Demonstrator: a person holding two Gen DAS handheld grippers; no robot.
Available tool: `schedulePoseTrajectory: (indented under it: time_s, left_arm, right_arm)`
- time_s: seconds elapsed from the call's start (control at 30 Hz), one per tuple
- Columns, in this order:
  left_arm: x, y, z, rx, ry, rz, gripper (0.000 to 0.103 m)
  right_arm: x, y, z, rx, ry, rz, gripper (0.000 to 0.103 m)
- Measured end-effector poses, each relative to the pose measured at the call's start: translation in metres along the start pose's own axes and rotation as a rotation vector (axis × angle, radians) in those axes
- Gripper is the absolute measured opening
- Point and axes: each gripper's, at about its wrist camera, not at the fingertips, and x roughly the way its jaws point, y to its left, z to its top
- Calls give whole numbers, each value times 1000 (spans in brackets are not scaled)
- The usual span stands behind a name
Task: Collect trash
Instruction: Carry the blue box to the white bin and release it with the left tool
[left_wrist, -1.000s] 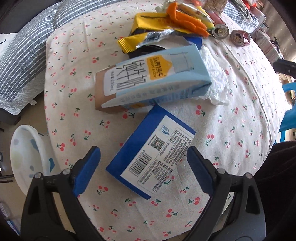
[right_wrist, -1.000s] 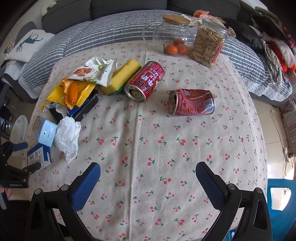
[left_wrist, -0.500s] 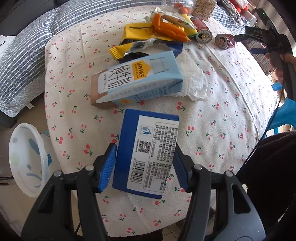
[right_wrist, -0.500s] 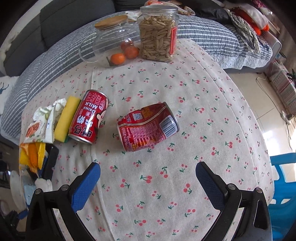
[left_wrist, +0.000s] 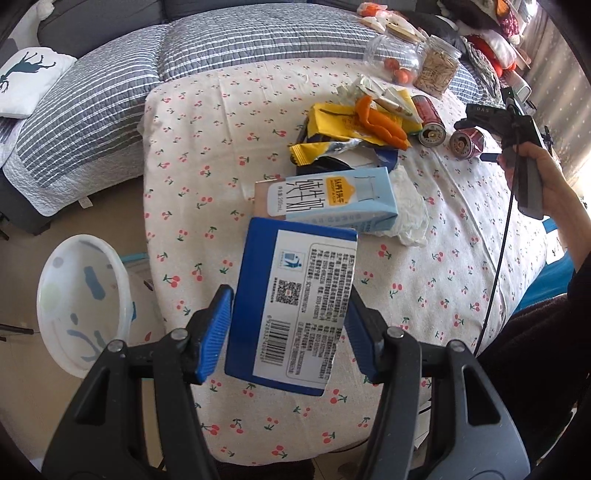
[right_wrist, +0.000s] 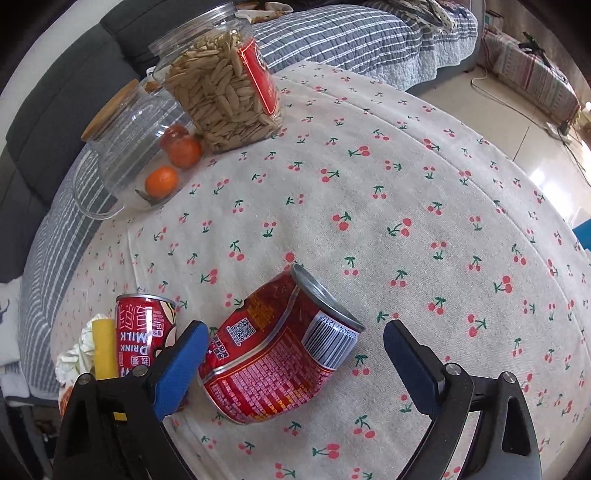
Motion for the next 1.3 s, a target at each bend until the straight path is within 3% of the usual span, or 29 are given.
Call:
schedulePoseTrajectory:
  time_s: [0.1, 0.17, 0.27, 0.47, 0.93, 1.3]
  left_arm:
    - [-3, 10, -2, -30, -9, 9, 60]
    - [-5, 16, -4, -51, -17, 14, 60]
    - [-9, 26, -6, -80, -32, 27, 60]
    - [-18, 47, -10, -144, -64, 53, 60]
    - [-46, 111, -33, -325, -152, 128, 60]
    - [-28, 190, -52, -486, -156, 239, 60]
  right_arm:
    - [8, 1, 1, -9, 3, 23, 74]
    - [7, 5, 0, -57, -4, -18, 44]
    - [3, 6, -3, -71, 33, 29, 40]
    - [-23, 17, -18, -124, 78, 91, 35]
    - [-127, 105, -97, -398, -32, 352, 34]
    - [-134, 207, -185, -650, 11, 493, 34]
